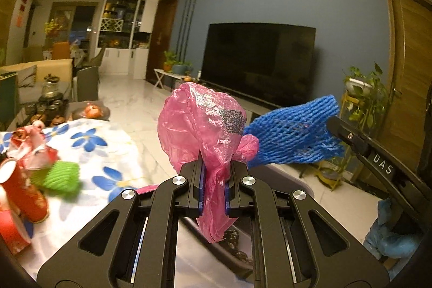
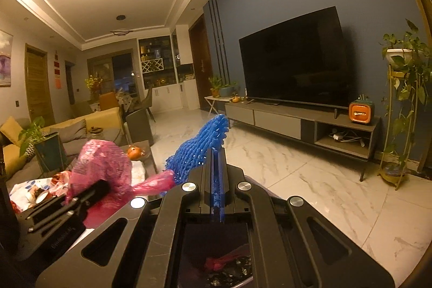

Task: Collect trash
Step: 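Carry the blue net with the right tool and the pink bag with the left tool to the bin, then open both tools over the grey bin to drop the pink bag and blue net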

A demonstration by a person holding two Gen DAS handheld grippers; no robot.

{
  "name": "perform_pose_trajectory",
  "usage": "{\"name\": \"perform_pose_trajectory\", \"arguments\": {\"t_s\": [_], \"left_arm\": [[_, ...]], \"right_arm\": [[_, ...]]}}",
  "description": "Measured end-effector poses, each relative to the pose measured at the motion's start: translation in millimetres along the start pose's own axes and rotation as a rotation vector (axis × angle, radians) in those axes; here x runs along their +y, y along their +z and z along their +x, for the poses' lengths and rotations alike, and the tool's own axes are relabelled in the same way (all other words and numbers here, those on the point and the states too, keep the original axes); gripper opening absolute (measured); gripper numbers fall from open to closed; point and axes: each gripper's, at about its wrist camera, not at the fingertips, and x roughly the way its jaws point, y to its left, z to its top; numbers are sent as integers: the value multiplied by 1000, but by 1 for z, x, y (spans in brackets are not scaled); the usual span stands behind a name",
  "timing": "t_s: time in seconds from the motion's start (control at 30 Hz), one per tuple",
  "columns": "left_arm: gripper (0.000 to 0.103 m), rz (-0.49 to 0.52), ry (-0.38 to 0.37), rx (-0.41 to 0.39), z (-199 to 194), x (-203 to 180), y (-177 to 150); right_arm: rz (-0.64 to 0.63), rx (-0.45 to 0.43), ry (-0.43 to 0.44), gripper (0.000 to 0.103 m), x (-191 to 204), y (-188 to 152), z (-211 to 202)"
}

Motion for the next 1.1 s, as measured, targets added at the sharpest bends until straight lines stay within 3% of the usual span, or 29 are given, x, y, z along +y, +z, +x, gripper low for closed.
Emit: {"name": "perform_pose_trajectory", "arguments": {"t_s": [0.57, 0.67, 0.77, 0.83, 1.0, 1.1], "left_arm": [[11, 31, -31, 84, 46, -18, -12], [15, 34, -43, 103, 51, -18, -14], [28, 24, -61, 111, 53, -16, -16], [47, 10, -82, 118, 55, -13, -19], [64, -3, -86, 115, 53, -8, -22], [69, -12, -69, 107, 49, -4, -22]], "right_arm": [[16, 40, -2, 3, -13, -7, 18], [20, 55, 5, 3, -15, -8, 22], [25, 67, 6, 4, -16, -9, 26], [33, 75, 6, 4, -17, -10, 28], [53, 97, 2, 4, -24, -14, 34], [50, 103, -6, 4, -24, -15, 35]]}}
